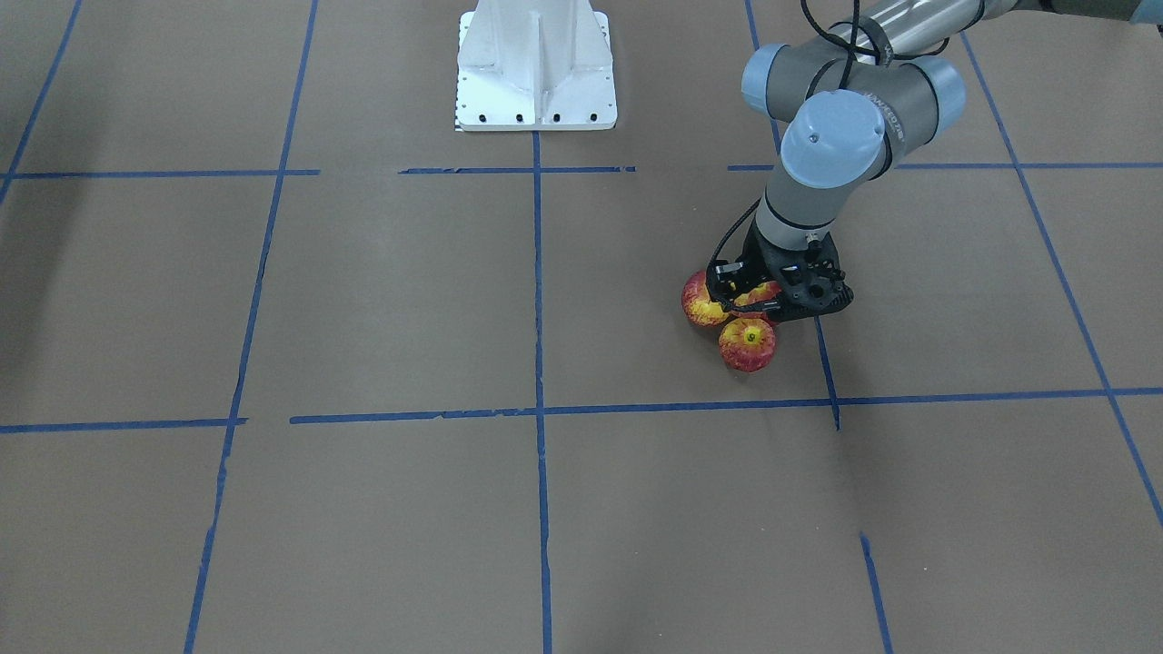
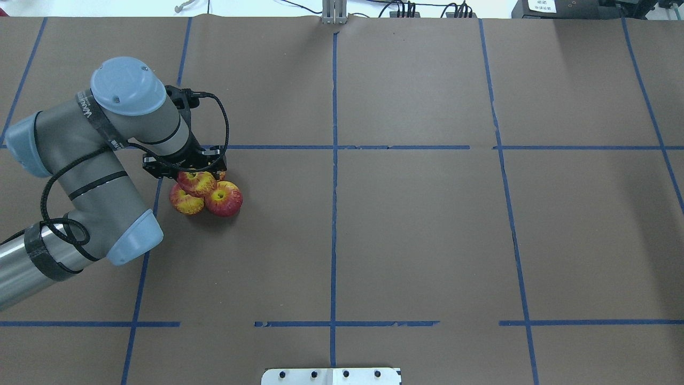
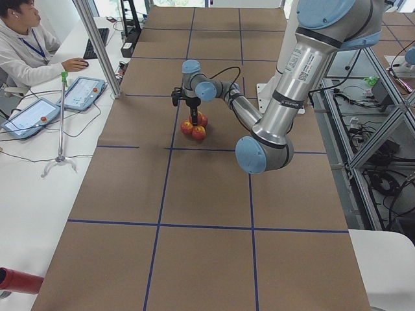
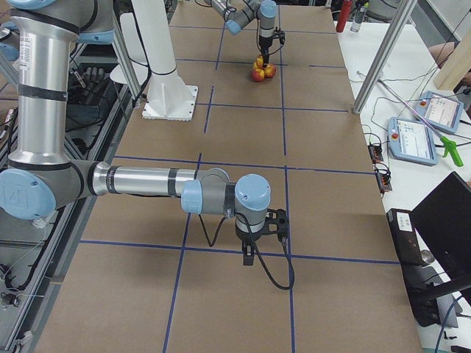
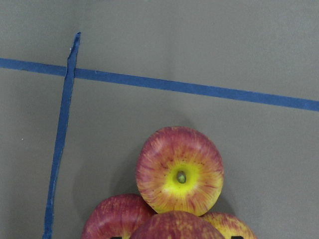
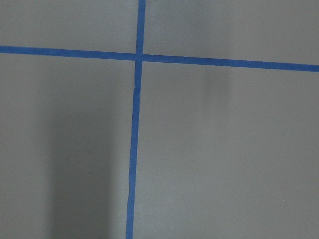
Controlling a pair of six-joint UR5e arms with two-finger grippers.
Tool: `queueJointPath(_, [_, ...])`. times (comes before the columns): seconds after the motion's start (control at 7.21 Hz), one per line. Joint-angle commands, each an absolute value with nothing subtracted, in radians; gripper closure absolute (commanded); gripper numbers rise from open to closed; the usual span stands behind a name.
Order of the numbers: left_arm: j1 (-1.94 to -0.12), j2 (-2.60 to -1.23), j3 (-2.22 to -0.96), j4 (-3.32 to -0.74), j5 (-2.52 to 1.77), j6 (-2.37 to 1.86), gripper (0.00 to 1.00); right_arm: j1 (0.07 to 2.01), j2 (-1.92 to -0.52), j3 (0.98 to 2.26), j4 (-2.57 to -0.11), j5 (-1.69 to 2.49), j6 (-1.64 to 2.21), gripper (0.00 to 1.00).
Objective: Stack apples
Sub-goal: 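Lower the apple onto the three clustered apples and open the left gripper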
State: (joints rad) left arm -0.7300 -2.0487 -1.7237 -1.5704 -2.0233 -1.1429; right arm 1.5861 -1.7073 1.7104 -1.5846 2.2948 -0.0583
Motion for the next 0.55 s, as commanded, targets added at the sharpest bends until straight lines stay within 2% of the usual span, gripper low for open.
queueJointPath(0.0, [-0.73,-2.046,-1.721,-1.594,-2.023,-1.143,0.37,1.586,-1.707,1.71,-1.585,2.295,-0.058,0.0])
queueJointPath(0.14, [-0.73,-2.04,-1.721,-1.609,-2.023,-1.141,0.22,1.586,-1.707,1.71,-1.585,2.295,-0.058,0.0])
queueJointPath(0.28, [-0.73,-2.039,-1.721,-1.609,-2.022,-1.143,0.0,1.586,-1.707,1.71,-1.585,2.295,-0.058,0.0])
queueJointPath(0.42, [-0.73,-2.039,-1.721,-1.609,-2.022,-1.144,0.0,1.586,-1.707,1.71,-1.585,2.295,-0.058,0.0])
